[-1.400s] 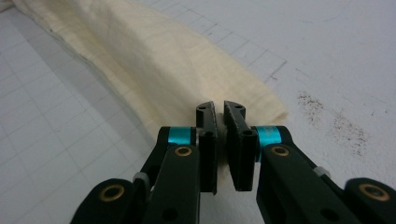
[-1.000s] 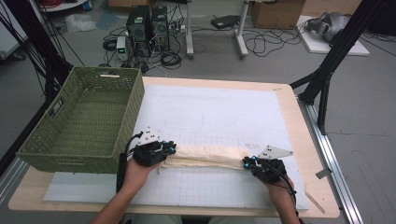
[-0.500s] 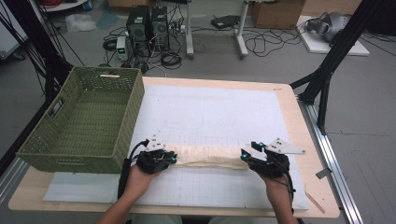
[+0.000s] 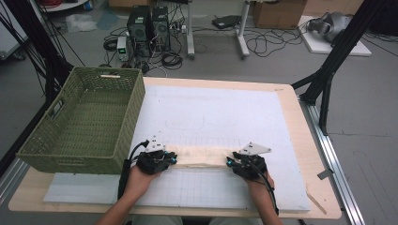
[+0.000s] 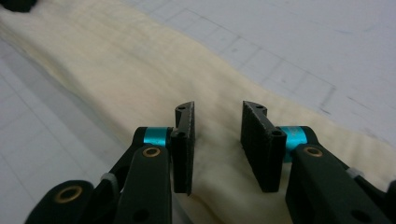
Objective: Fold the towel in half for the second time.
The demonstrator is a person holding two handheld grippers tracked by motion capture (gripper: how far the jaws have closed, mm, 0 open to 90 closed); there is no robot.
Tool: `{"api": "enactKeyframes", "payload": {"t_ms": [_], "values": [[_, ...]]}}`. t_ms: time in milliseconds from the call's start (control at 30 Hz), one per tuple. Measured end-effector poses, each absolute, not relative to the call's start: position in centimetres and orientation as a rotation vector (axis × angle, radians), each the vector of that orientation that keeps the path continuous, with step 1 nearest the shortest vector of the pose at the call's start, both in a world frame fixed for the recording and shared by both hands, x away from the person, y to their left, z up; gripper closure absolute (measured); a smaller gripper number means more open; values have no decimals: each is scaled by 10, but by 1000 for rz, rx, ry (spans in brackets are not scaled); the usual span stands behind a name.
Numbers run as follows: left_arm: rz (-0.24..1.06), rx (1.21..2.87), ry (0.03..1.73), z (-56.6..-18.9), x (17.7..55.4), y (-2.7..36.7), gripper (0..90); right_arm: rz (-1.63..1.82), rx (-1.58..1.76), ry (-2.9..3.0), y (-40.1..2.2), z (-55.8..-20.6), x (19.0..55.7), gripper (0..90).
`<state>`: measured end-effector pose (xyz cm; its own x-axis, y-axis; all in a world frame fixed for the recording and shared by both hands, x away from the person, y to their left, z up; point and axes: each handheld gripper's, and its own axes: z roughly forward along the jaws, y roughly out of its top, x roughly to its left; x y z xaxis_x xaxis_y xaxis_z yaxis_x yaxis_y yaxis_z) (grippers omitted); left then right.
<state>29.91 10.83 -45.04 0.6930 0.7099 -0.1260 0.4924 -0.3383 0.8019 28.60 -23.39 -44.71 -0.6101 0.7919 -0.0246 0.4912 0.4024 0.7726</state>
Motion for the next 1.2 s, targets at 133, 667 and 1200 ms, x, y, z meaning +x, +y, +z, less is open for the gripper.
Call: {"api": "enactKeyframes", "payload": {"t_ms": [133, 667, 1200], "values": [[305, 2009, 936, -450, 299, 109, 802, 1051, 1132, 2254, -251, -447, 284, 632], [325, 2008, 941, -451, 297, 109, 826, 1057, 1181, 2222, -284, -450, 274, 654], [423, 2009, 973, -447, 305, 110, 786, 1051, 1195, 2212, -284, -451, 274, 614]]}}
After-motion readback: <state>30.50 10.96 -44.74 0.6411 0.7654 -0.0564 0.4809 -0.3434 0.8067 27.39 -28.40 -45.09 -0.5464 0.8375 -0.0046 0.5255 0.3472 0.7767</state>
